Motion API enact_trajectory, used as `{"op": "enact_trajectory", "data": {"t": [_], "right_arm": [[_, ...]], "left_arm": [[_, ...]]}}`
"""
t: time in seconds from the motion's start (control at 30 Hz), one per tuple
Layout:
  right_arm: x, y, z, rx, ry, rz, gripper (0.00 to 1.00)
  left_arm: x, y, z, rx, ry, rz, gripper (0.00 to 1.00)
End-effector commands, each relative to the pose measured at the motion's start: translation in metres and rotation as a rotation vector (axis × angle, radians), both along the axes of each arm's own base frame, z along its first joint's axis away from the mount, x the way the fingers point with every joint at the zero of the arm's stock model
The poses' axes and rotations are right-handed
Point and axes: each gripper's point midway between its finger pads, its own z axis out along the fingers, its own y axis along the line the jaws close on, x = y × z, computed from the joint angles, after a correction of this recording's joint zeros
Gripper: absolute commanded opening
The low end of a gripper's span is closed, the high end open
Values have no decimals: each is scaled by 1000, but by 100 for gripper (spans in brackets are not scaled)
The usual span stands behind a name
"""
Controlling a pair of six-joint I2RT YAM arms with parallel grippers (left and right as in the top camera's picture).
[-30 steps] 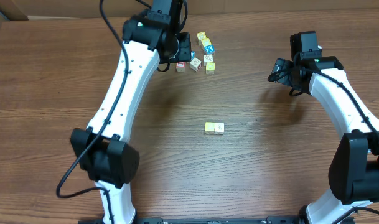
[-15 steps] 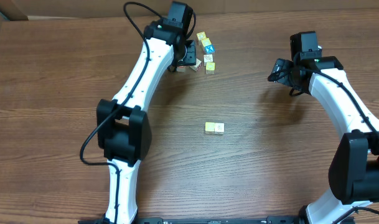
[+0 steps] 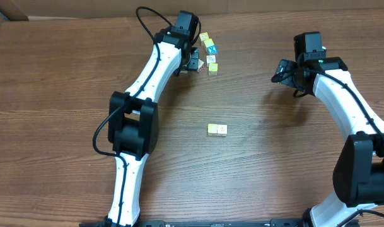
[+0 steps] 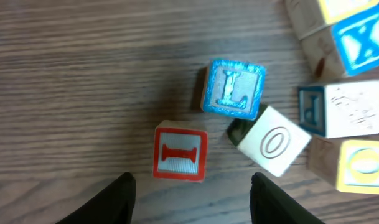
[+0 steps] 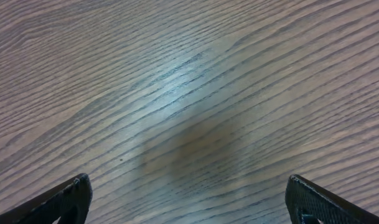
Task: Flip 4 blocks
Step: 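Swing the left gripper over the block cluster and lower it, then grasp a white block with red-bordered face from the cluster with the left gripper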
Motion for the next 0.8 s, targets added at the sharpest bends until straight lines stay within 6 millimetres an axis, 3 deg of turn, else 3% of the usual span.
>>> {"op": "enact_trajectory", "data": {"t": [0.0, 0.43, 0.77], "right_arm": [[7, -2, 20, -6, -56, -4, 100], [7, -2, 20, -6, -56, -4, 100], [7, -2, 20, -6, -56, -4, 100]], "left_arm": [[6, 4, -18, 60, 4, -58, 56], [18, 16, -20, 66, -26, -29, 46], [20, 7, -19, 16, -31, -46, 42]]}}
